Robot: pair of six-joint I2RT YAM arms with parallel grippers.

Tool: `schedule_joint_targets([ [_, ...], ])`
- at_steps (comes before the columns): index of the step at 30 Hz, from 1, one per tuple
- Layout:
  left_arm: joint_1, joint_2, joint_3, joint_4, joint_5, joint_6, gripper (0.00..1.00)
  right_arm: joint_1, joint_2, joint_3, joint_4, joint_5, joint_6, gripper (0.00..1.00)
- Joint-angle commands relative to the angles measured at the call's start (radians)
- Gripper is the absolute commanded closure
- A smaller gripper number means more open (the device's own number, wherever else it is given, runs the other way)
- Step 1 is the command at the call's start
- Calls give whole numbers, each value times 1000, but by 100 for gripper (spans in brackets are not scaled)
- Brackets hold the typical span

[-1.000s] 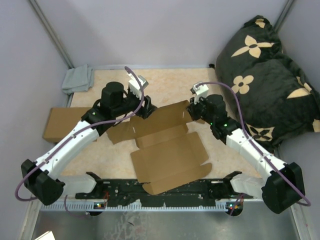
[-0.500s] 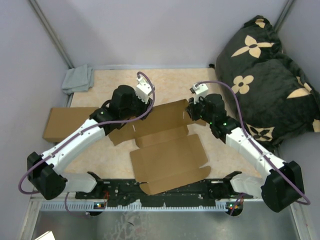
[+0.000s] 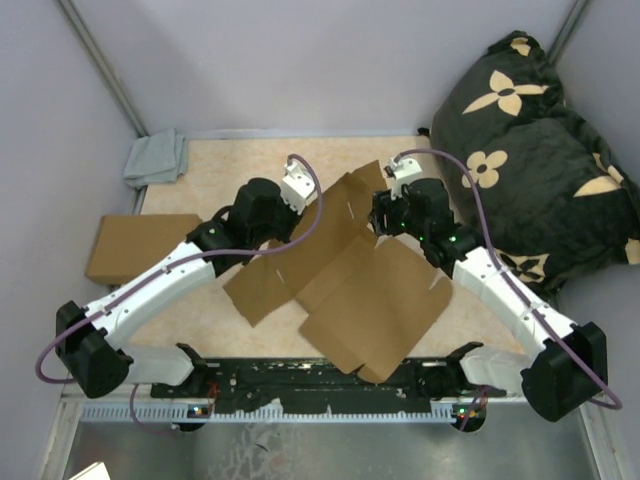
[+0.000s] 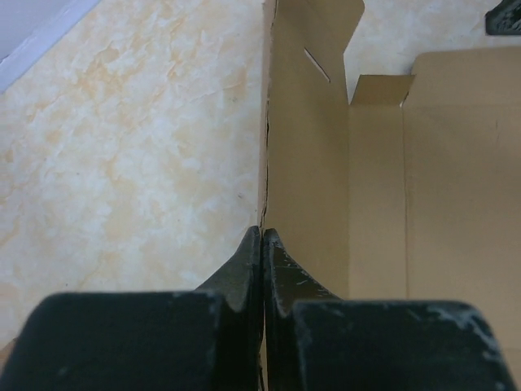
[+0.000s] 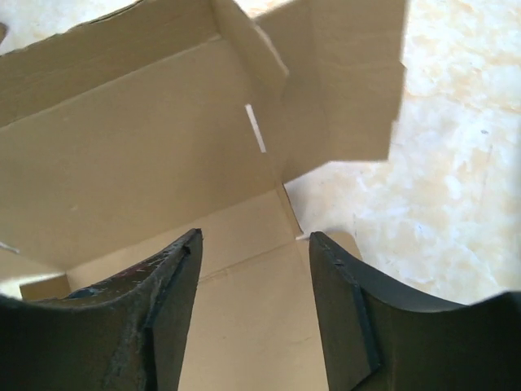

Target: Fold the paper box

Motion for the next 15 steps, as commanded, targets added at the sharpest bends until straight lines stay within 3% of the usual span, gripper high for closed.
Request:
schedule_joint_targets([
  [1, -54, 11, -24, 9, -152, 48, 100, -1, -57, 75, -39, 120, 50, 43],
  [4, -94, 8, -42, 30, -239, 82, 100, -37, -66, 73, -46, 166, 78, 42],
  [9, -151, -10, -54, 66, -318, 167, 100, -191, -31, 87, -67, 88, 165, 43],
  [15, -168, -114, -137, 174, -154, 349, 100, -240, 87, 139, -24, 54, 130, 43],
])
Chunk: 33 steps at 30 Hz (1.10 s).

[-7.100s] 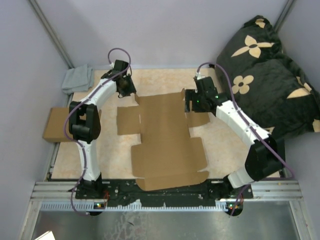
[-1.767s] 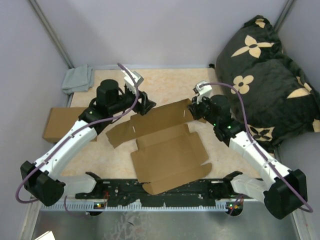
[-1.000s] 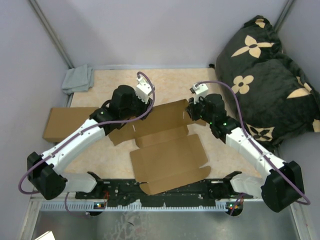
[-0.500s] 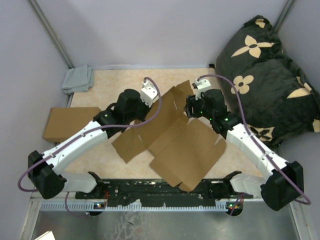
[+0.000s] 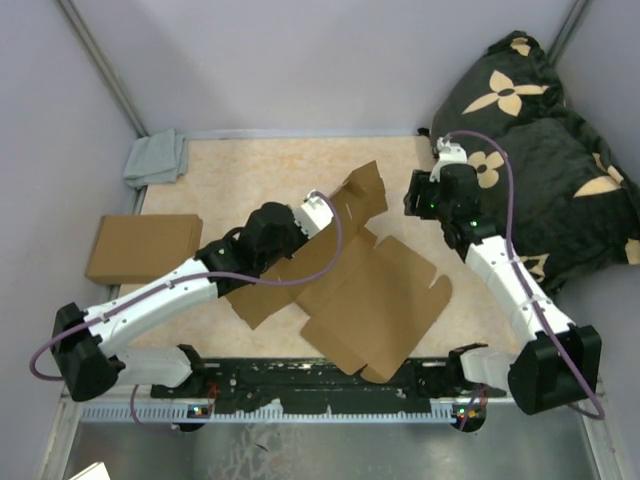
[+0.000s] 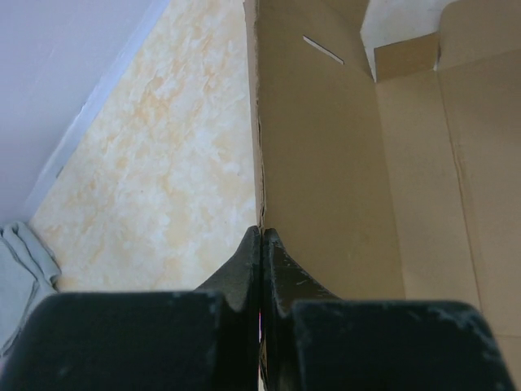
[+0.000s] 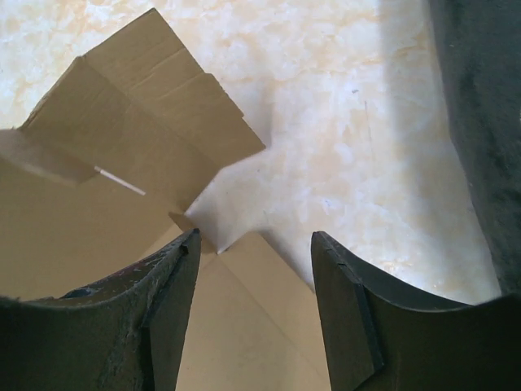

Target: Fold the paper box

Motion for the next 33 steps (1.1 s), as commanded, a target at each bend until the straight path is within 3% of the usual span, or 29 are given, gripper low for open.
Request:
schedule_joint_targets([
  [1, -9, -115, -69, 136, 126, 178, 100, -13, 108, 111, 48, -39, -5, 43],
  [8, -10, -159, -129, 204, 187, 322, 100, -140, 303, 219, 160, -206, 4, 46],
  [15, -10, -90, -119, 189, 170, 410, 100, -217, 460, 289, 260, -346, -32, 49],
  [19, -11, -40, -126, 213, 102, 435, 100, -239, 505, 247, 347, -424, -61, 50],
  [28, -13, -5, -142, 262, 32, 456, 100, -247, 630, 169, 515, -788, -65, 57],
  [33, -14, 1, -143, 268, 7, 462, 100, -247, 600, 98, 565, -894, -58, 60],
])
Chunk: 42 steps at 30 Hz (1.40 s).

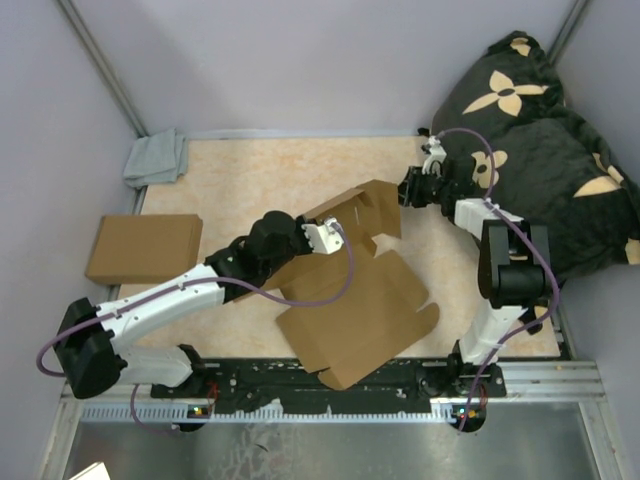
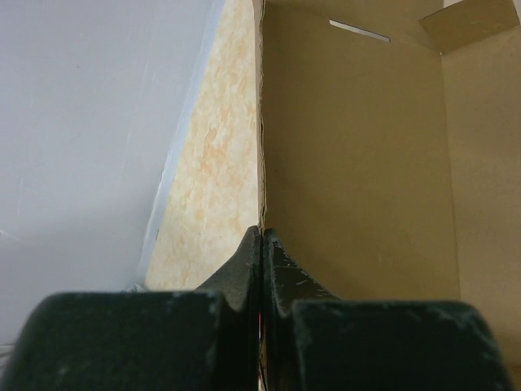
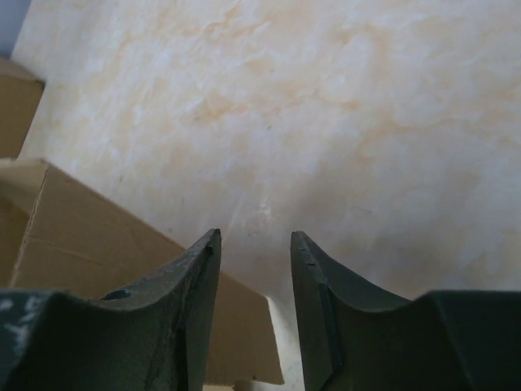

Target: Fold the paper box

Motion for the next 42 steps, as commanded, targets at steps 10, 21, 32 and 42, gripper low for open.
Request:
schedule_joint_targets([
  [10, -22, 12, -6, 34, -34, 4, 100, -6, -184, -213, 230, -304, 6, 54],
  [21, -48, 41, 7, 10, -73, -2, 100, -7, -186, -304, 433, -424, 99, 48],
  [32, -112, 74, -6, 40, -205, 37, 100, -5, -181, -342, 449, -437, 49, 46],
  [42, -119, 51, -3, 47, -185, 24, 100, 20, -121, -328, 565, -475, 80, 41],
])
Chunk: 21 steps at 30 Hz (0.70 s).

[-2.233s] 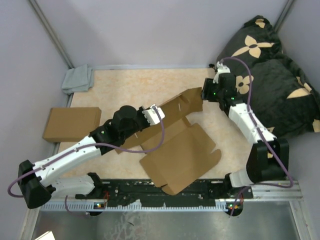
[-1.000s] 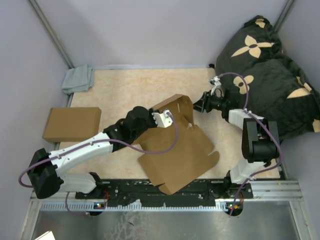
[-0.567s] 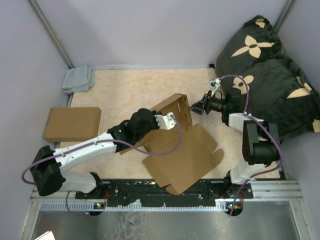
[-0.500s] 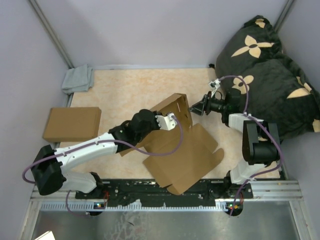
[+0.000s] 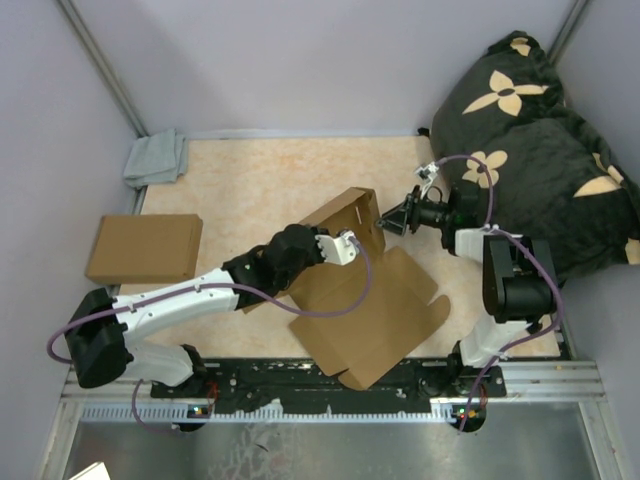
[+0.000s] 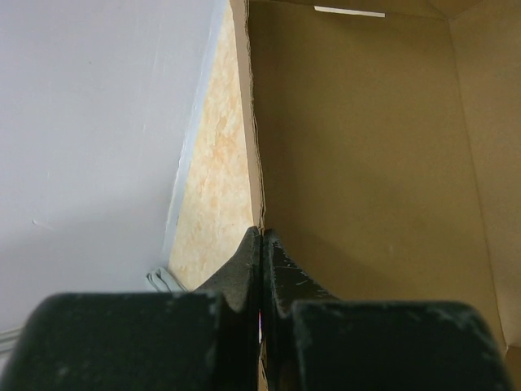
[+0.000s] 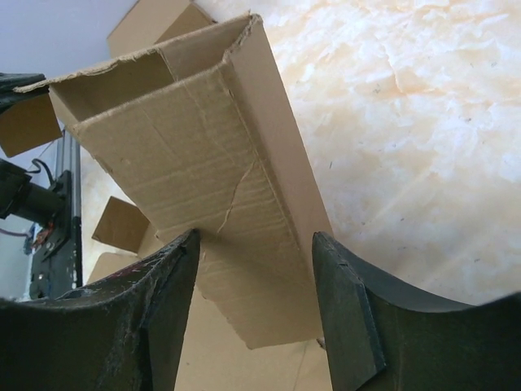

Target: Fold the paper box

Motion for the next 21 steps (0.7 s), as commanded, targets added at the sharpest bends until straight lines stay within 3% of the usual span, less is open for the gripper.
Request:
schedule_joint_targets([
  [1, -13, -18, -3, 16, 6, 0, 100, 31, -8, 12, 109, -16, -23, 41],
  [8, -29, 5, -16, 8, -28, 29, 100, 110, -16, 57, -106, 94, -208, 43],
  [21, -49, 15, -18, 27, -32, 17, 100, 164, -73, 6, -53, 392, -187, 66],
])
